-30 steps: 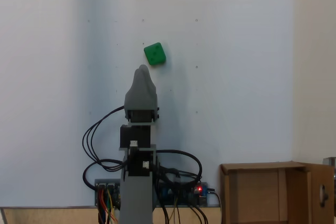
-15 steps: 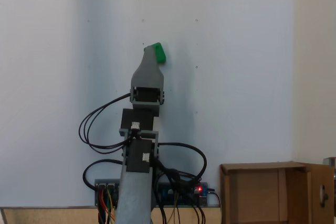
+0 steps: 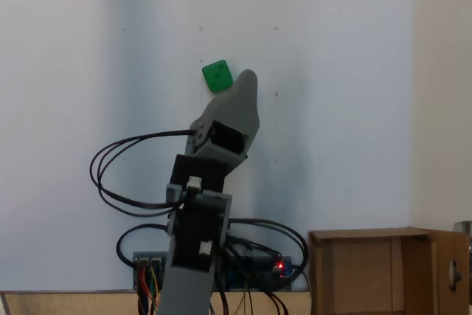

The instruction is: Grasp a green dice and put it in the bin.

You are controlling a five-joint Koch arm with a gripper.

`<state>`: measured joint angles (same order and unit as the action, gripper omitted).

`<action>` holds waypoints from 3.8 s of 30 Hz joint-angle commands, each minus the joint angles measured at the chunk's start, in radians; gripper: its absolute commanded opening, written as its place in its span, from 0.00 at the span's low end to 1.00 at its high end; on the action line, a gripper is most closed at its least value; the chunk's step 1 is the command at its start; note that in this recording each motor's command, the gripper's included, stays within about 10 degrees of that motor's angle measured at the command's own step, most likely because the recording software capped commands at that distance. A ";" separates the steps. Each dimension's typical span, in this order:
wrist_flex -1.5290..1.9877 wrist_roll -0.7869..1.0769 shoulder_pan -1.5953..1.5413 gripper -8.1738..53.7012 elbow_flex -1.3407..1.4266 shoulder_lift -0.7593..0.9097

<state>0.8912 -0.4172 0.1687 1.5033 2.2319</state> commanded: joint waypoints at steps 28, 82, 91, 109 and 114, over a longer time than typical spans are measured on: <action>0.548 -0.371 0.035 0.79 -0.279 -0.351; 0.324 -0.565 -0.110 0.82 -0.382 -0.762; 0.256 -0.565 -0.114 0.82 -0.316 -0.765; 0.195 -0.563 -0.097 0.82 -0.293 -0.867; 0.195 -0.563 -0.086 0.81 -0.291 -0.896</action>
<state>1.1029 -0.9112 0.0828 1.2318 1.3284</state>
